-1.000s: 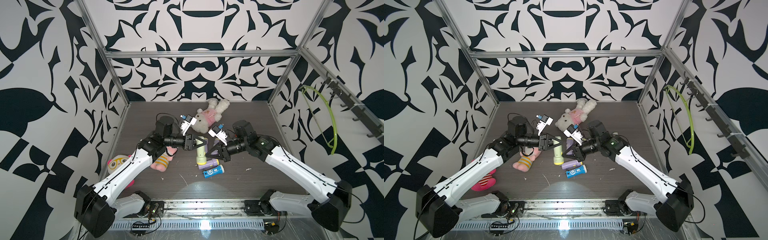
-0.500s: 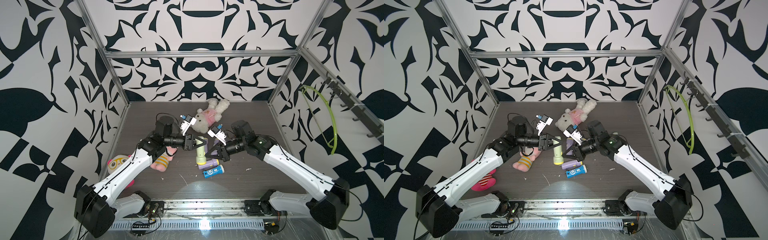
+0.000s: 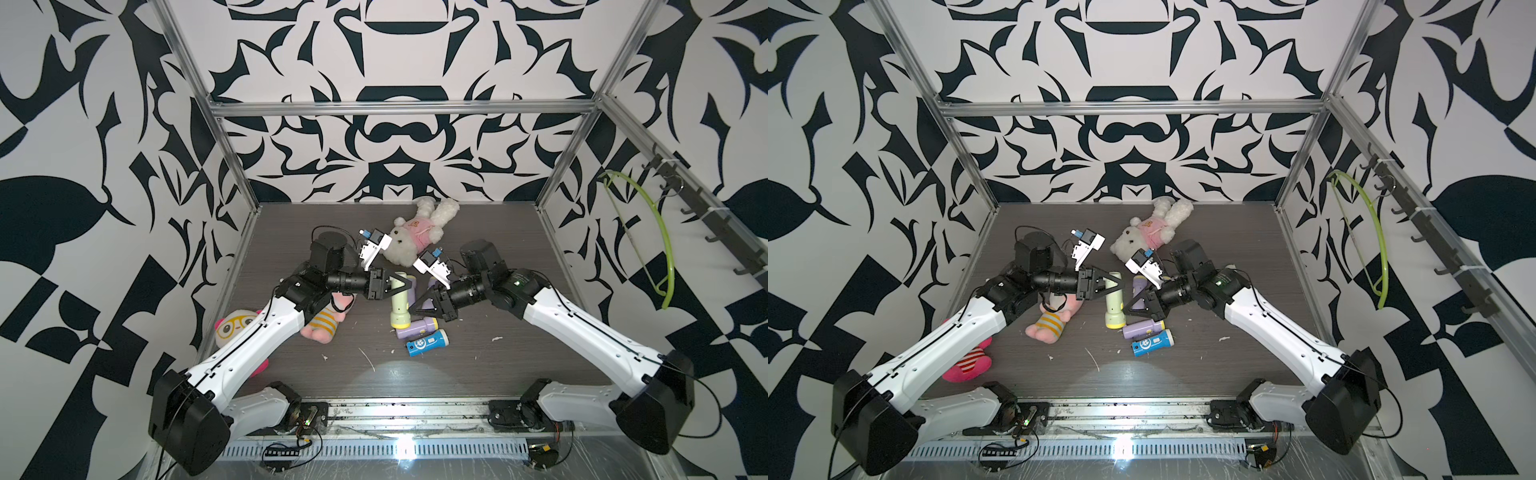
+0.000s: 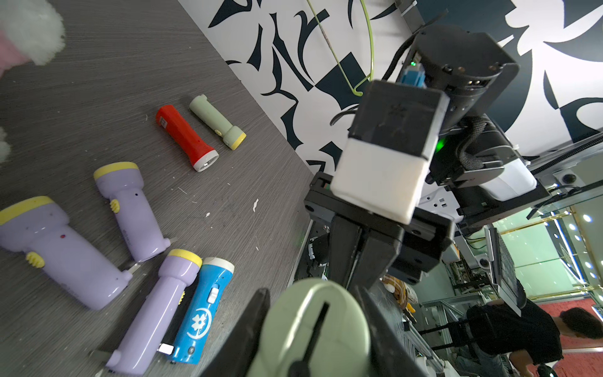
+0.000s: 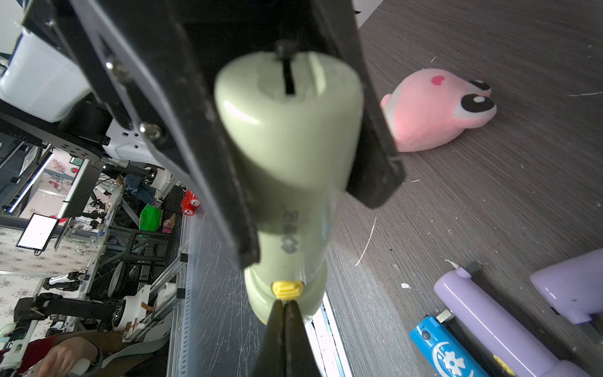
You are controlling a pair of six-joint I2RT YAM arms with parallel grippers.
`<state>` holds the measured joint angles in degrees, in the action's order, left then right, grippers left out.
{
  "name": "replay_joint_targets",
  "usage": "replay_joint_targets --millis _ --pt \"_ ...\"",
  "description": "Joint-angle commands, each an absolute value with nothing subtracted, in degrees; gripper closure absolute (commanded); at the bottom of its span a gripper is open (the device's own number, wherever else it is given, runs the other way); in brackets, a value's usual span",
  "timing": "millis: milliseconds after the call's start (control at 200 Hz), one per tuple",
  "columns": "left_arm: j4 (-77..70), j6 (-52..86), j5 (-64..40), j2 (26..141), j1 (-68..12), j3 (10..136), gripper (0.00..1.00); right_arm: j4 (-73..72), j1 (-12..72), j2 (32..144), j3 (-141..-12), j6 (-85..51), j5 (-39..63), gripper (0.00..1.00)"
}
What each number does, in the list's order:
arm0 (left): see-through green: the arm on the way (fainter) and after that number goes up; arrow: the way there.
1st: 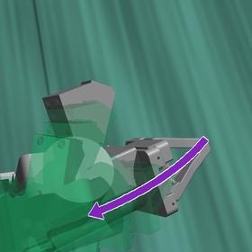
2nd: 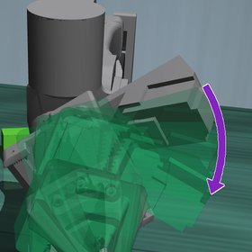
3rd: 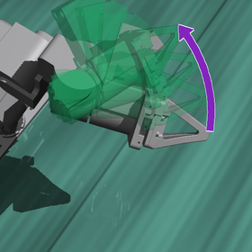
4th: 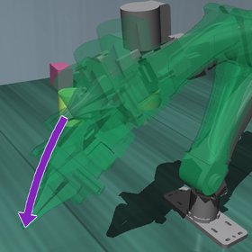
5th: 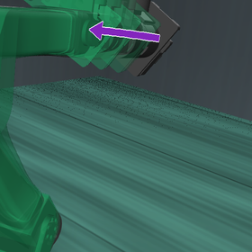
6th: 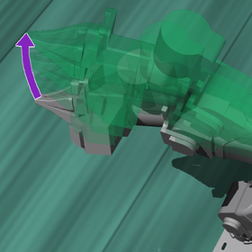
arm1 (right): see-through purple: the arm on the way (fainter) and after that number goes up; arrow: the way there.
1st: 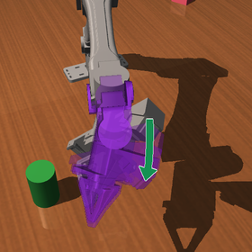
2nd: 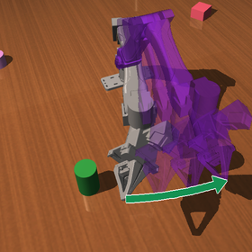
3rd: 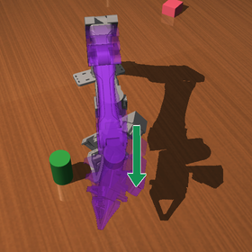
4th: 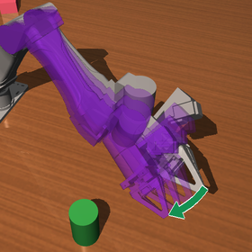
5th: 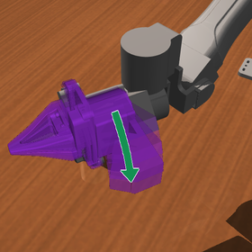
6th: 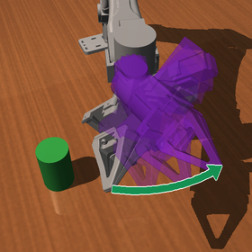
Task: Close the plug at the bottom of the flashlight
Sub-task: Press the button on the flashlight.
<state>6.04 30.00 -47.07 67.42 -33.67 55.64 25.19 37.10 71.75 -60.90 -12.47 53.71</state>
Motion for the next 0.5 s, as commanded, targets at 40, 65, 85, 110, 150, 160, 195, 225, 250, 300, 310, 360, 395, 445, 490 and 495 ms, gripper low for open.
replay_joint_targets --millis 40,65,85,110,150,160,195,225,250,300,310,360,395,445,490,495 --pt "4.0 31.0 -50.1 66.6 -34.3 57.2 1.00 19.6 37.4 73.4 -63.0 -13.8 50.9 1.00" --pt "4.0 31.0 -50.1 66.6 -34.3 57.2 1.00 19.4 37.3 73.3 -63.1 -13.8 50.7 1.00" --pt "4.0 31.0 -50.1 66.6 -34.3 57.1 1.00 19.3 37.3 73.2 -63.2 -13.7 50.6 1.00" --pt "4.0 31.0 -50.1 66.5 -34.3 57.0 1.00 19.2 37.3 73.3 -63.3 -13.7 50.4 1.00" --pt "4.0 31.0 -50.0 66.5 -34.3 56.9 1.00 19.1 37.3 73.4 -63.6 -13.6 50.4 1.00" --pt "4.0 30.9 -50.0 66.4 -34.4 56.9 1.00 19.1 37.2 73.4 -63.7 -13.7 50.3 1.00" --pt "4.0 30.9 -50.1 66.4 -34.3 56.8 1.00 19.0 37.2 73.4 -63.8 -13.7 50.1 1.00" --pt "4.0 30.8 -50.1 66.4 -34.3 56.6 1.00 18.9 37.1 73.5 -64.0 -13.8 49.9 1.00" --pt "4.0 30.8 -50.1 66.4 -34.3 56.6 1.00 18.9 37.0 73.5 -64.1 -13.7 49.8 1.00" --pt "4.0 30.9 -50.3 66.4 -34.3 56.6 1.00 18.6 36.8 73.6 -64.2 -13.9 49.5 1.00" --pt "4.0 30.9 -50.2 66.4 -34.3 56.6 1.00 18.5 36.8 73.6 -64.2 -13.9 49.5 1.00" --pt "3.9 30.9 -50.3 66.3 -34.3 56.4 1.00 18.2 36.4 73.6 -64.5 -13.8 49.4 1.00" --pt "3.9 30.9 -50.2 66.3 -34.3 56.3 1.00 18.0 36.1 73.6 -64.7 -14.0 49.5 1.00" --pt "3.8 30.9 -50.2 66.1 -34.3 56.2 1.00 18.0 35.6 73.7 -65.3 -14.0 49.7 1.00" --pt "3.8 30.9 -50.2 65.9 -34.3 56.1 1.00 18.1 35.3 73.8 -65.9 -13.8 50.0 1.00" --pt "3.8 30.9 -50.2 65.9 -34.3 56.1 1.00 18.2 35.3 73.8 -65.9 -13.9 50.0 1.00"
